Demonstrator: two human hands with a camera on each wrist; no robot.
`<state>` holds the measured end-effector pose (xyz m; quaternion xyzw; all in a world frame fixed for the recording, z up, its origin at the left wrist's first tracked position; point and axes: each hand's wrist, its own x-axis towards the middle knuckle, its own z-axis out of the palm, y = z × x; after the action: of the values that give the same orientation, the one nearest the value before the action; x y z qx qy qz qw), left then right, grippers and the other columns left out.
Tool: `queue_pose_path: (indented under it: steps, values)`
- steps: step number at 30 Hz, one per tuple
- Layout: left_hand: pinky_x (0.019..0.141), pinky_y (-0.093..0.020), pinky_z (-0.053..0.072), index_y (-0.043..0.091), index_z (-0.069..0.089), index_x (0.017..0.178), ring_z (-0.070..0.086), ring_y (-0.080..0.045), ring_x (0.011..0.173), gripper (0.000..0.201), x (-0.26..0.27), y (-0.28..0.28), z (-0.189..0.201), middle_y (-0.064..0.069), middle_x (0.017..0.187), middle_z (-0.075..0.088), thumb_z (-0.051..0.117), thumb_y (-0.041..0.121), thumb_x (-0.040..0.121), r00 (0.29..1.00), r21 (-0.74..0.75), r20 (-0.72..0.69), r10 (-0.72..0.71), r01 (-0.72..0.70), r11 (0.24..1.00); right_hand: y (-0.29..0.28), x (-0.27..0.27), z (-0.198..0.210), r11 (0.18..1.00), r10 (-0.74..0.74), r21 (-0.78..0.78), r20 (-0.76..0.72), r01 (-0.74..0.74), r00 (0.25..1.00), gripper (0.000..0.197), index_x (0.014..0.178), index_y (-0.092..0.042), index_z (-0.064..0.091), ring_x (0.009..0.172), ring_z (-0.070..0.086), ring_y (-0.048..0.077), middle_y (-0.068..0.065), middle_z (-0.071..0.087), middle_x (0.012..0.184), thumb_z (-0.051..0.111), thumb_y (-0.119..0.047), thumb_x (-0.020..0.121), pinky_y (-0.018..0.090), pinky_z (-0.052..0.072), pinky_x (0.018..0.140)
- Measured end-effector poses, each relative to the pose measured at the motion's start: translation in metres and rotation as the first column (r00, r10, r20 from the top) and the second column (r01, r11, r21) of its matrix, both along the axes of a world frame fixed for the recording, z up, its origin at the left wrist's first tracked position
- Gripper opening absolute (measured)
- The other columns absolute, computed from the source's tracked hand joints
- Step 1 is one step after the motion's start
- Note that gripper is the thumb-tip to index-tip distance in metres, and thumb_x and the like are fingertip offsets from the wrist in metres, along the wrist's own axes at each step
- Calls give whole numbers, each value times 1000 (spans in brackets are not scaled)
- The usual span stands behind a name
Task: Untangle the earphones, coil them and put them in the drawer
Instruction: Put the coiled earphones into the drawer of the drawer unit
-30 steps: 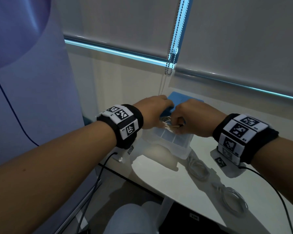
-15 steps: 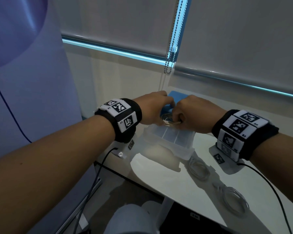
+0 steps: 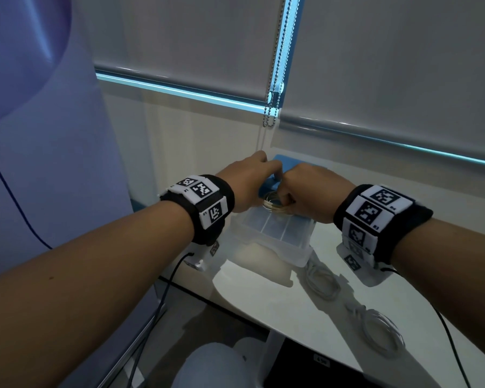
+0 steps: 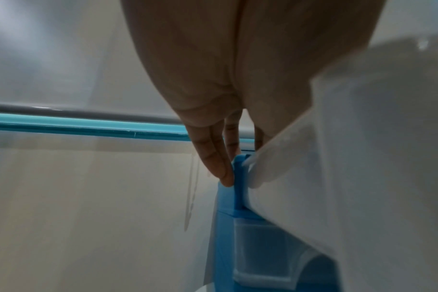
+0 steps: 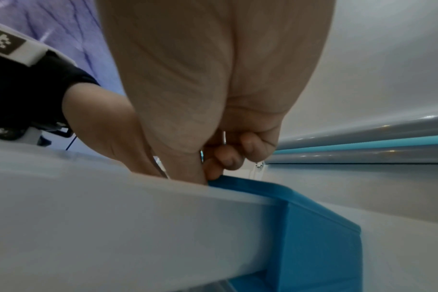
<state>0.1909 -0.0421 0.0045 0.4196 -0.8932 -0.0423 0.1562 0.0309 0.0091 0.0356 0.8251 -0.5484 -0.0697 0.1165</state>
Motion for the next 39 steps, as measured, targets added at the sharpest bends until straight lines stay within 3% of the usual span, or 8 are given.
queue_pose_path:
  steps: [5, 9, 12, 20, 26, 31, 34, 39]
  values:
    - [77, -30, 41, 28, 48, 136, 52, -22, 94, 61, 3, 3, 8, 4, 115, 38, 80, 25, 85, 999, 47, 49, -7, 5, 999, 4, -6, 7, 999, 34, 22, 93, -36, 995, 11, 88, -17, 77, 76, 63, 20, 0, 70, 84, 68, -19, 91, 35, 56, 75]
    - [88, -33, 47, 29, 45, 143, 51, -20, 104, 66, 6, 10, 19, -1, 130, 45, 79, 28, 86, 998, 80, 64, -9, 3, 997, 14, -22, 22, 1000, 2, -17, 278, 3, 961, 13, 89, -18, 79, 63, 53, 2, -17, 58, 68, 72, -8, 85, 17, 41, 60]
    - [94, -36, 48, 28, 48, 141, 54, -21, 112, 57, 6, 20, 33, -2, 130, 48, 73, 31, 91, 1000, 36, 0, -9, 9, 999, 27, -39, 33, 997, -19, -58, 385, 44, 923, 10, 86, -17, 78, 64, 56, 0, -18, 61, 69, 70, -11, 88, 16, 36, 57]
    - [69, -23, 44, 24, 68, 112, 59, -2, 75, 16, -38, 76, 55, 9, 93, 65, 66, 26, 96, 959, -49, -233, -161, 153, 987, 94, -87, 34, 985, -170, 57, 536, 166, 827, 14, 79, -17, 75, 57, 64, 6, -5, 70, 70, 68, -20, 92, 22, 49, 60]
    - [65, -23, 47, 23, 69, 98, 62, -1, 68, 13, -95, 123, 19, 10, 82, 67, 65, 35, 97, 969, 186, -30, -244, 245, 951, 130, -121, -20, 897, -412, 336, 401, 287, 818, 13, 80, -20, 73, 59, 72, 9, -2, 74, 71, 69, -26, 92, 28, 56, 67]
    - [71, -32, 61, 11, 73, 85, 75, -17, 66, 33, -124, 144, -31, -5, 73, 76, 60, 39, 98, 961, 352, 198, -195, 116, 929, 143, -142, -67, 831, -537, 362, 320, 424, 780, 16, 102, -15, 73, 58, 62, 9, -4, 69, 74, 72, -23, 89, 26, 54, 64]
    - [63, -31, 56, 10, 67, 75, 70, -24, 66, 42, -138, 149, -52, -5, 69, 70, 59, 45, 97, 961, 334, 249, -120, 31, 942, 145, -149, -84, 813, -569, 366, 333, 453, 752, 26, 105, -15, 75, 69, 62, 12, 0, 72, 91, 78, -32, 85, 27, 54, 70]
    - [62, -30, 41, 20, 46, 68, 54, -21, 70, 51, -155, 147, -74, 0, 73, 52, 64, 64, 87, 954, 279, 299, -16, -71, 958, 146, -145, -97, 831, -541, 378, 383, 408, 749, 18, 90, -15, 71, 75, 64, 15, 0, 70, 85, 80, -29, 83, 24, 49, 67]
